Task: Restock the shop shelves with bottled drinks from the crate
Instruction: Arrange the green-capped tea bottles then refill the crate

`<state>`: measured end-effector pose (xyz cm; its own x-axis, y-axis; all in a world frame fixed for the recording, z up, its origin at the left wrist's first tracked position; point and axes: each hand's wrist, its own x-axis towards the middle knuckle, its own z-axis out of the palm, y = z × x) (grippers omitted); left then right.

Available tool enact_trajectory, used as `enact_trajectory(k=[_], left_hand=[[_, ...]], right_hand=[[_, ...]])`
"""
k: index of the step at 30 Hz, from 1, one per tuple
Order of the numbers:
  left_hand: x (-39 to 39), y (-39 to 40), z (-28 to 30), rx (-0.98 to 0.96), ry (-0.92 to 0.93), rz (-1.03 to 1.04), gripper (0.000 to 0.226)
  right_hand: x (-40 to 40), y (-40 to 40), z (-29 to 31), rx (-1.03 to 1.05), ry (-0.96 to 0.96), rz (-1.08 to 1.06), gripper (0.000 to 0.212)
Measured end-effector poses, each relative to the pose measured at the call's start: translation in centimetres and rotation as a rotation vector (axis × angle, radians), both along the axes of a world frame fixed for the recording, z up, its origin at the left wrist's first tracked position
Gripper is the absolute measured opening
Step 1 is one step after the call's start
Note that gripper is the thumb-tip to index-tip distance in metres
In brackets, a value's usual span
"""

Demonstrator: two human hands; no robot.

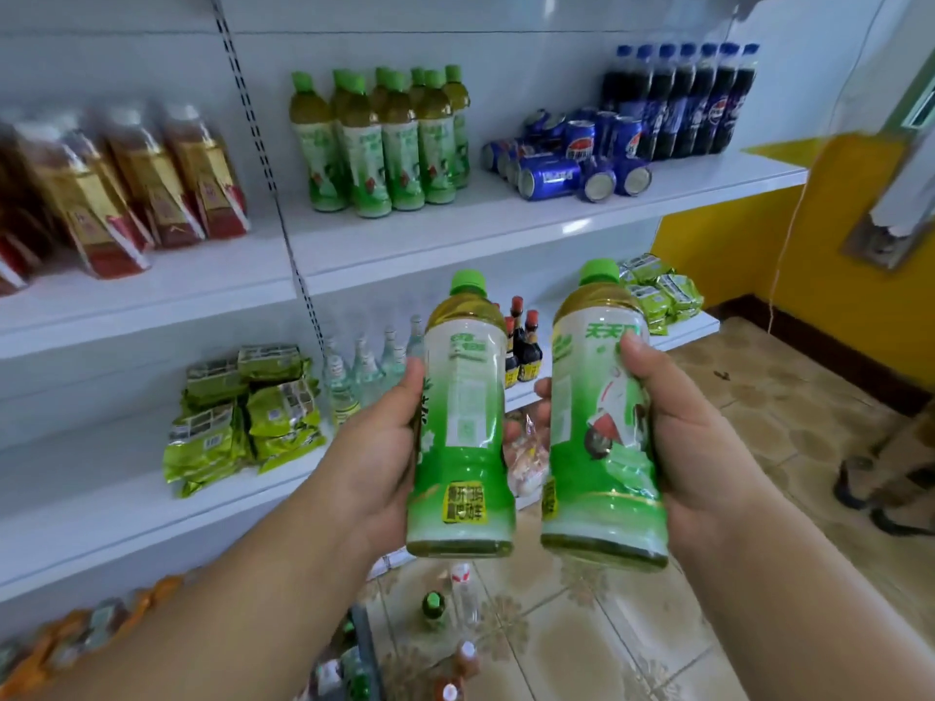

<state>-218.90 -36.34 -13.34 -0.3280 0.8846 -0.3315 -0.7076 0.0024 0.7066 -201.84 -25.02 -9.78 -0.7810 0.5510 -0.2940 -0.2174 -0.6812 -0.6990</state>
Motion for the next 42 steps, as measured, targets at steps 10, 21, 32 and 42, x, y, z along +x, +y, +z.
enact_trajectory(k=[10,21,32,42], left_hand=[[2.4,10.7,-0.6,0.087,0.044,0.003,0.100],[5.8,21.4,1.8,0.169,-0.012,0.369,0.056],[1.4,22.1,1.4,0.167,0.033,0.476,0.079],[-12.1,22.2,4.6,0.103,0.307,0.726,0.032]], right_hand=[[-0.1,14.2,-1.6,0.078,-0.040,0.103,0.046],[-1.2,28.0,0.1,0.100,-0.008,0.394,0.053],[-9.4,30.2,0.4,0.050,0.024,0.563,0.046],[-22.4,30.4,3.3,0.388,0.135,0.430,0.027]])
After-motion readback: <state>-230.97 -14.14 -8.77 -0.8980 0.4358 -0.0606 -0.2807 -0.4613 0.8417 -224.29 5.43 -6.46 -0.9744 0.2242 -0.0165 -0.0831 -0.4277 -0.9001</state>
